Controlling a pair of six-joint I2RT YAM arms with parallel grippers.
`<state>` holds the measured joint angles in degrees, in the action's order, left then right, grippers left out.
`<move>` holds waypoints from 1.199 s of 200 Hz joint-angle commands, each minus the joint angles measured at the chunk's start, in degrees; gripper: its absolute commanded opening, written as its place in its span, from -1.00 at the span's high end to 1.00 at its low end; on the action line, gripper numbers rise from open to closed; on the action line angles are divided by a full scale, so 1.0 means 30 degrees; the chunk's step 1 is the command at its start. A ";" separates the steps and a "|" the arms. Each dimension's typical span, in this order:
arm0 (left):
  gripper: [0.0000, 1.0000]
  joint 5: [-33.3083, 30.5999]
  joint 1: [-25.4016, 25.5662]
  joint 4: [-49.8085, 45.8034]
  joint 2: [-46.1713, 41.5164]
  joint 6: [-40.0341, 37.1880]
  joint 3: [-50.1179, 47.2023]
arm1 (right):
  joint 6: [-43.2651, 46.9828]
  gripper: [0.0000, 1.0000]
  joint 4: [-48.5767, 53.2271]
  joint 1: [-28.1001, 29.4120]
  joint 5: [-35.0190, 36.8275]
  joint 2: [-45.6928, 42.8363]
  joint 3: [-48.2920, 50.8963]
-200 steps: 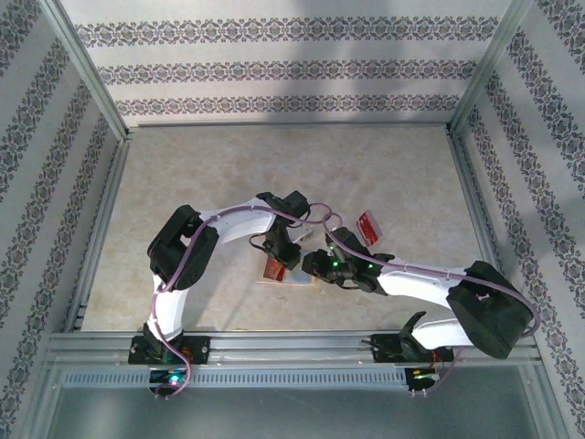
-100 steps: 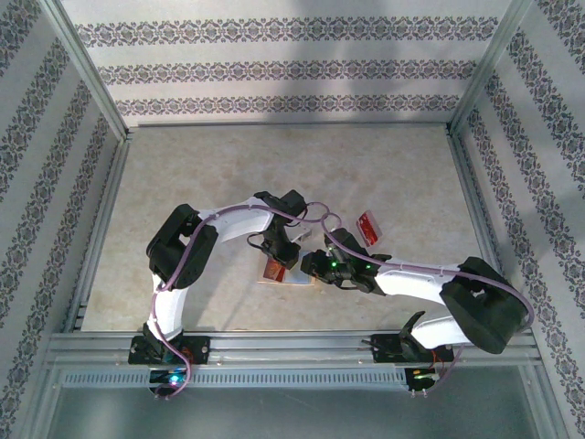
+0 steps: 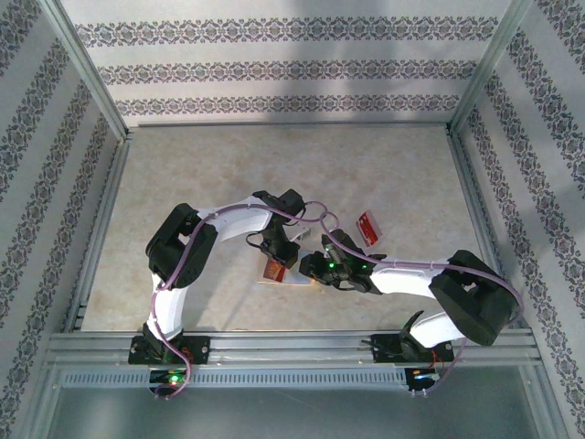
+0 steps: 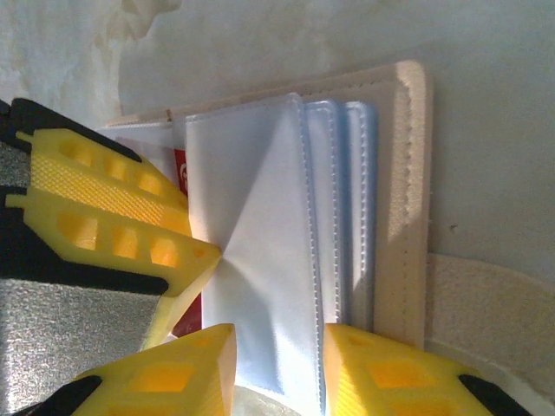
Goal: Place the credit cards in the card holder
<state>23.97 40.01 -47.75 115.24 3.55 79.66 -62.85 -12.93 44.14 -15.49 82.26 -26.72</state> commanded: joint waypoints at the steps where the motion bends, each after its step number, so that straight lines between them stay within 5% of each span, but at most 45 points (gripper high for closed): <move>1: 0.63 0.0162 -0.0094 -0.0306 0.0330 0.0150 -0.0504 | 0.0071 0.35 -0.0036 0.0199 -0.0300 0.0505 -0.0131; 198: 0.61 0.0246 -0.0387 -0.0183 -0.0617 0.0193 -0.0843 | -0.0225 0.52 -0.0861 0.0176 -0.0961 0.0576 -0.0494; 240: 0.47 0.0228 -0.0592 -0.0367 -0.1293 0.0184 -0.0715 | -0.0236 0.53 -0.0920 0.0203 -0.0953 0.0802 -0.0552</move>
<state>25.23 39.22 -46.96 114.02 3.75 78.32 -63.29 -15.97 44.14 -17.45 84.16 -27.16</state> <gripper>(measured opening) 0.254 0.236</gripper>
